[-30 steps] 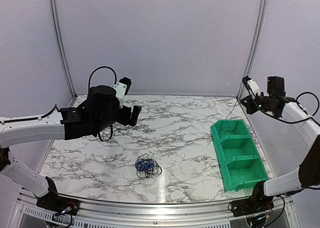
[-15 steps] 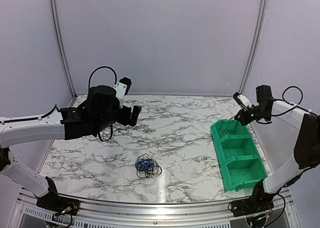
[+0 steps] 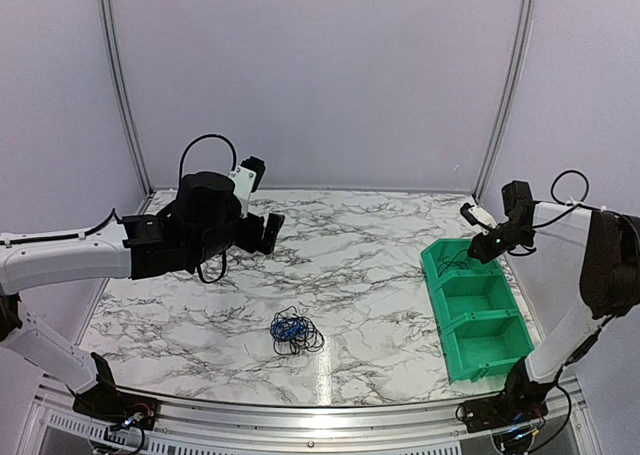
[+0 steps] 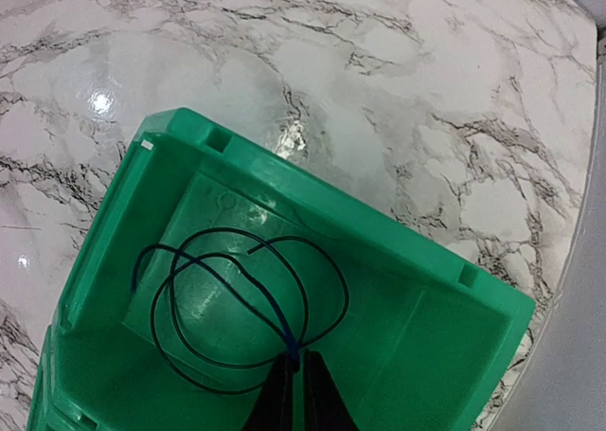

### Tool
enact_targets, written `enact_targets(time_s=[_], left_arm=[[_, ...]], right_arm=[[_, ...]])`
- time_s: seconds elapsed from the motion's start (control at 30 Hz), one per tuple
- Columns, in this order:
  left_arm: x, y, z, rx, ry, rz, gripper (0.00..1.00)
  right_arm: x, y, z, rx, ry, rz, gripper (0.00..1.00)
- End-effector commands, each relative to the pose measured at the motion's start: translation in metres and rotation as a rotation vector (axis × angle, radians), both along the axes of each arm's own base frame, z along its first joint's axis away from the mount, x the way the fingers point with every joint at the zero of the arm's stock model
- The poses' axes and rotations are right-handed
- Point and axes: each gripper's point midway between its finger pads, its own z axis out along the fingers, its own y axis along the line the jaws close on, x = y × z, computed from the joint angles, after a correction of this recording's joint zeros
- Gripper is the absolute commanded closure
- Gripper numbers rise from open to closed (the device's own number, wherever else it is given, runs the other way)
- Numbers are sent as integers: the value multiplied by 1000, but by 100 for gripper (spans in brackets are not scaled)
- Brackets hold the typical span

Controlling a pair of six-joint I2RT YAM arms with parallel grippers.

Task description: Untangle the cables

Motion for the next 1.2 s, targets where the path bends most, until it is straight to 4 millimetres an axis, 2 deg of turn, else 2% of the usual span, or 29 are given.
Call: enact_targets(time_s=[0.0, 0.17, 0.3, 0.43, 0.53, 0.63, 0.73, 0.83, 0.87, 0.9, 1.0, 1.1, 1.17], left_arm=[[2, -4, 3, 10, -2, -15, 1], [2, -6, 2, 9, 2, -20, 1], [7, 2, 0, -46, 25, 65, 1], [8, -1, -8, -70, 91, 83, 1], [-2, -21, -9, -124, 173, -23, 1], [-23, -48, 22, -369, 253, -159, 1], [-51, -68, 84, -702, 289, -336, 1], [-72, -76, 138, -815, 260, -402, 1], [-77, -75, 156, -842, 227, -386, 1], [-79, -75, 165, -875, 220, -359, 1], [-76, -77, 171, -1022, 303, -284, 1], [-75, -92, 176, -1107, 400, -298, 1], [-78, -103, 186, -1128, 431, -340, 1]], right_arm=[[0, -7, 5, -20, 20, -15, 87], [-3, -6, 34, -30, -38, -5, 70], [-7, 2, 59, 9, -72, 7, 65], [-9, 24, 91, 111, -144, 64, 63], [-8, 46, 112, 153, -202, 135, 63], [-7, 66, 123, 162, -251, 206, 63], [-3, 73, 127, 167, -267, 223, 63], [0, 75, 127, 186, -246, 221, 64], [-2, 86, 127, 194, -238, 248, 64], [-3, 88, 126, 196, -235, 252, 64], [-4, 87, 120, 190, -236, 250, 65], [-5, 88, 114, 190, -227, 252, 65], [-5, 91, 110, 191, -219, 264, 66]])
